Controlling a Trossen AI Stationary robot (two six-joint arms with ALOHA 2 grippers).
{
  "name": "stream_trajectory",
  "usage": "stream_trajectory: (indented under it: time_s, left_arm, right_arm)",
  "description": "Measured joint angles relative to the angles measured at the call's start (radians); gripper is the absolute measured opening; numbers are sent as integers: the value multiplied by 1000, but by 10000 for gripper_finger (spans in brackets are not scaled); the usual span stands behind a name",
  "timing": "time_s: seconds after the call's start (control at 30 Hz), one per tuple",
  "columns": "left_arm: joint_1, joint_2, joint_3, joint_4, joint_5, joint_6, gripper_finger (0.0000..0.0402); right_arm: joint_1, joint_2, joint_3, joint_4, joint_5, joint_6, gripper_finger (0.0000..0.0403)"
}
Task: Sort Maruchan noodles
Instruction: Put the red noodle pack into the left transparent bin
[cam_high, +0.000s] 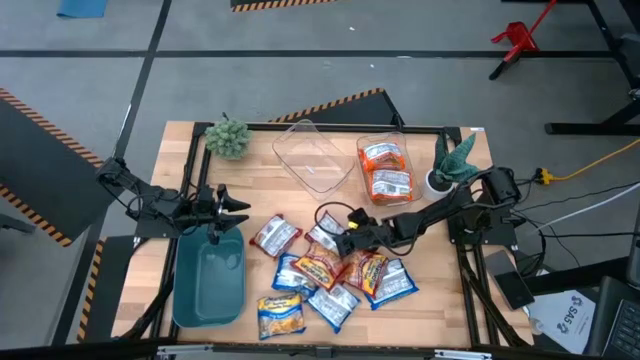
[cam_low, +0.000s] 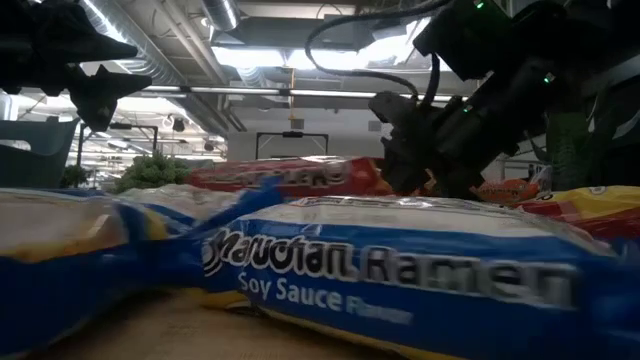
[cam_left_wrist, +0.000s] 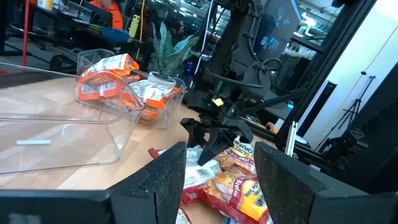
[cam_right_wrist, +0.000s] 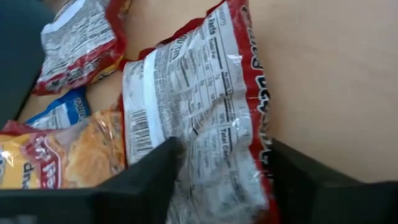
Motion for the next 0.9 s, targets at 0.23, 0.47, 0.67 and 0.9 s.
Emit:
stream_trajectory:
  time_s: [0.23, 0.47, 0.67, 0.9]
  left_arm:
    - [0, 0, 0, 0, 0, 1, 185]
    - [0, 0, 0, 0, 0, 0, 185]
    - [0, 0, 0, 0, 0, 0, 185]
    - [0, 0, 0, 0, 0, 9, 185]
  right_arm:
    - [0, -2, 0, 23, -16, 0, 71]
    - [0, -34, -3, 46, 1, -7, 7]
    - [0, -94, -3, 53, 20, -8, 5]
    - [-7, -201, -3, 132, 51, -36, 4]
